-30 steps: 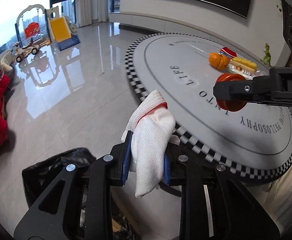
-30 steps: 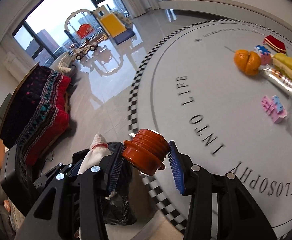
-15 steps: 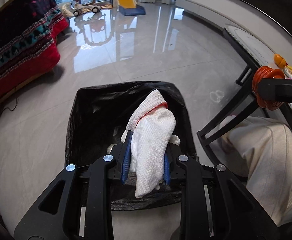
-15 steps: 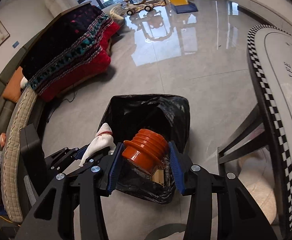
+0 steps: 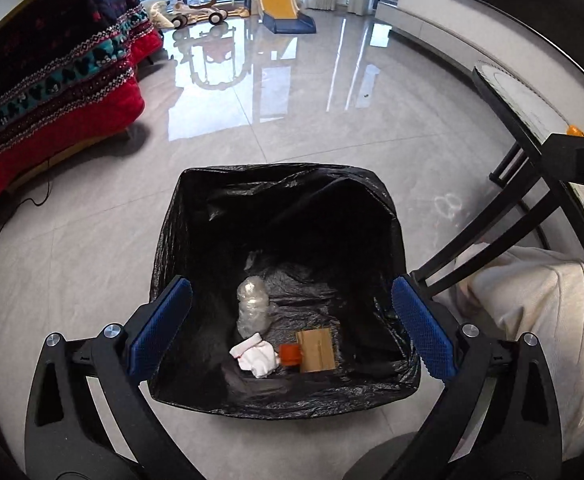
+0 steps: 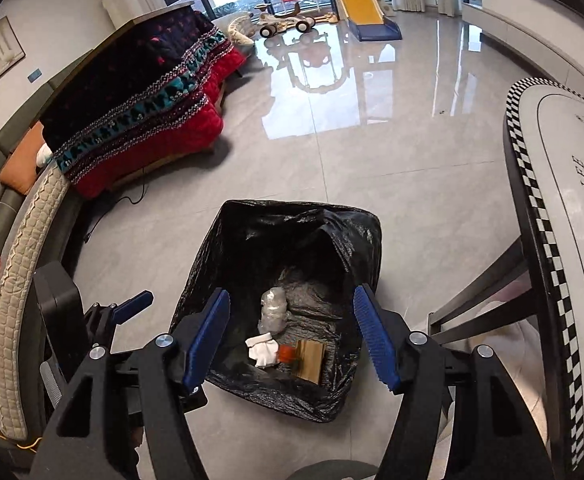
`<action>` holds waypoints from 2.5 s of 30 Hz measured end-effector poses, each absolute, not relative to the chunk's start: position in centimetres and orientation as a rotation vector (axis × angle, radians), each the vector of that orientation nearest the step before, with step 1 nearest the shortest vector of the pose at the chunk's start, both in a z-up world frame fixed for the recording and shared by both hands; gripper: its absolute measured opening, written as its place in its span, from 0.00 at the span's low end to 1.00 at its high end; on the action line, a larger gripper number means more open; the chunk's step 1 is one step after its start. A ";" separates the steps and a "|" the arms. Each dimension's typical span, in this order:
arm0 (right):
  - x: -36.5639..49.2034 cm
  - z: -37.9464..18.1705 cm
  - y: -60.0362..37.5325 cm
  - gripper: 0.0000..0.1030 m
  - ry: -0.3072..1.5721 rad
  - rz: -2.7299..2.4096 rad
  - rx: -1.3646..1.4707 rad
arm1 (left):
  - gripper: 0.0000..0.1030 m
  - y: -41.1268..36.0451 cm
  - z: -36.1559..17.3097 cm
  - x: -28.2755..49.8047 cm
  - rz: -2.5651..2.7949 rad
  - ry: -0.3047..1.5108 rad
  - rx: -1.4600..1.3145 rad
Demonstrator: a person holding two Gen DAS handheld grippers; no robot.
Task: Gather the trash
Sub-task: 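Carry sock and red cap to the trash bag and release both, then grasp the pink-blue block toy with the left tool while the right tool grasps the clear jar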
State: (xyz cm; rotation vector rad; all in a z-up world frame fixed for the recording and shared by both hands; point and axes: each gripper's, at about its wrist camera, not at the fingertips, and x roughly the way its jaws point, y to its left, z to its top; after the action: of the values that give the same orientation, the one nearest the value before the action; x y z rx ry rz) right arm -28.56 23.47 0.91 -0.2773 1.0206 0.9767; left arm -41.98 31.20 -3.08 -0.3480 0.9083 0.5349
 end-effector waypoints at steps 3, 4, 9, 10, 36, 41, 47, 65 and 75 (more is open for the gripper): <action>-27.8 1.3 22.3 0.66 1.005 0.962 -0.248 | 0.94 30.6 -2.7 -41.0 0.501 0.895 -0.346; -27.5 1.4 21.8 0.67 1.003 0.959 -0.234 | 0.94 30.3 -2.5 -40.6 0.487 0.892 -0.346; -25.8 2.0 19.7 0.67 0.991 0.934 -0.174 | 0.94 28.8 -1.7 -38.3 0.443 0.897 -0.302; -25.4 2.2 19.1 0.67 0.986 0.925 -0.163 | 0.94 28.5 -1.4 -37.9 0.430 0.895 -0.296; -10.5 6.4 -6.9 0.67 0.887 0.400 0.227 | 0.94 8.9 6.0 -16.0 -0.084 0.826 -0.010; -7.5 4.0 -11.2 0.67 0.942 0.314 0.356 | 0.94 4.7 5.2 -12.9 -0.165 0.841 0.029; -4.8 2.1 -13.4 0.67 0.951 0.271 0.483 | 0.94 1.8 4.5 -10.0 -0.231 0.860 0.040; -3.9 4.7 -18.2 0.05 0.829 0.193 0.510 | 0.94 -4.7 2.2 -3.6 -0.317 0.904 0.115; -4.8 4.9 -19.5 0.05 0.812 0.180 0.497 | 0.58 -5.3 0.9 -1.4 -0.300 0.913 0.039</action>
State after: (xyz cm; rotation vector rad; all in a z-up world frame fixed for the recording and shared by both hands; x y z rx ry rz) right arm -4.80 -19.53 4.93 0.4969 0.8119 0.1802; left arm -1.45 -5.32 0.93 0.0387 0.9132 -0.3001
